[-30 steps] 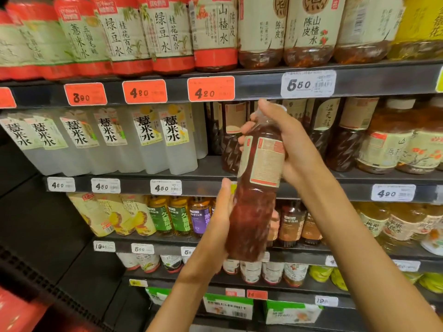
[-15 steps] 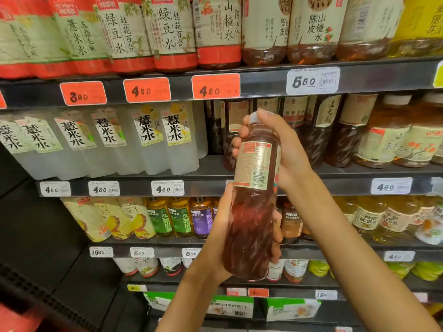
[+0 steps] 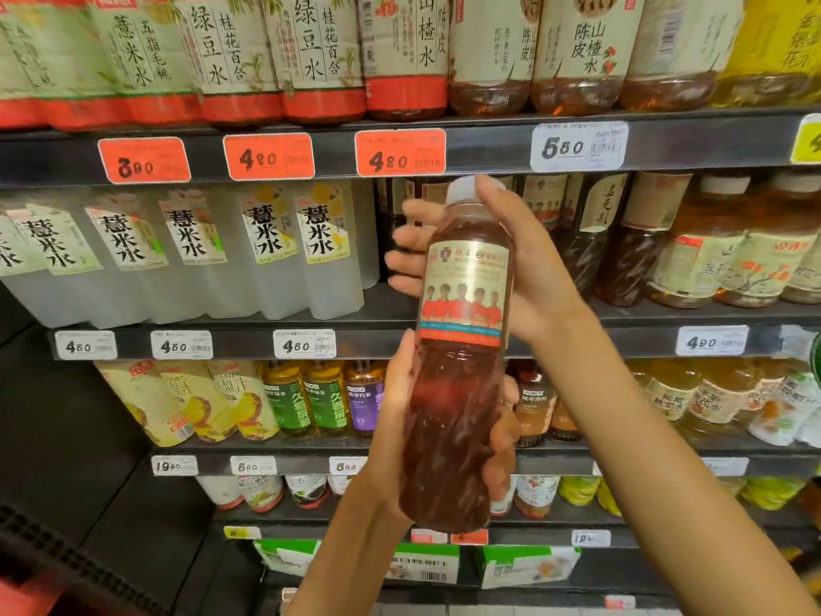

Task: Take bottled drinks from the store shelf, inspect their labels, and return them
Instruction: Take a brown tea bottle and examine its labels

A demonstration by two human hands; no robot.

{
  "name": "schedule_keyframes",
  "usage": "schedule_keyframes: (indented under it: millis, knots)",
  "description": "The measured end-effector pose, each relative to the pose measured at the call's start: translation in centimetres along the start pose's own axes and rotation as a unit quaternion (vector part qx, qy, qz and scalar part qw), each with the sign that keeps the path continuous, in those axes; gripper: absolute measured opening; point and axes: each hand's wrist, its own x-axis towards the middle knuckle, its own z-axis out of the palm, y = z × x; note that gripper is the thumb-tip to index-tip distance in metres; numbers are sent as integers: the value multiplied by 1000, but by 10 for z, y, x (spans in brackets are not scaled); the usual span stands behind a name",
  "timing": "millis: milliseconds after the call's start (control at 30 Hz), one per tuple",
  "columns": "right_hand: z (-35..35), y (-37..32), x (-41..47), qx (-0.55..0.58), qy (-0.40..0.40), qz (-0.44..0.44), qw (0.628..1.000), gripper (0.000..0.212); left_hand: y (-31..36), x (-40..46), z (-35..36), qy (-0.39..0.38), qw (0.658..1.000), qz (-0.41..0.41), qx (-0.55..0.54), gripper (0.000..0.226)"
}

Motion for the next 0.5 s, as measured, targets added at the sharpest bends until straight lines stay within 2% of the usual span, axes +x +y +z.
schedule_keyframes:
  millis: [67, 133, 200, 267, 333, 367, 433, 500]
  knots:
    - [4, 2, 4, 55, -27, -24, 998, 32, 0, 0, -3, 5, 1000, -8, 28, 75]
    - [6, 1, 4, 12, 0, -45, 999, 24, 6, -6, -9, 61, 994, -8, 89, 78]
    - [5, -1, 3, -99, 90, -63, 989, 19, 13, -11, -13, 155, 974, 24, 162, 76]
    - [2, 0, 4, -218, 191, -96, 952, 18, 18, -10, -14, 254, 934, 47, 245, 77]
    - [1, 3, 5, -251, 233, -100, 934, 23, 20, -10, -13, 305, 917, 54, 253, 77]
    - [0, 4, 5, -254, 232, -91, 935, 27, 20, -10, -12, 299, 921, 61, 241, 74]
    - [0, 3, 4, -243, 191, -69, 948, 28, 18, -12, -5, 235, 955, 63, 167, 71]
    - [3, 3, 4, -176, 142, -54, 973, 28, 14, -14, -1, 166, 982, 51, 70, 72]
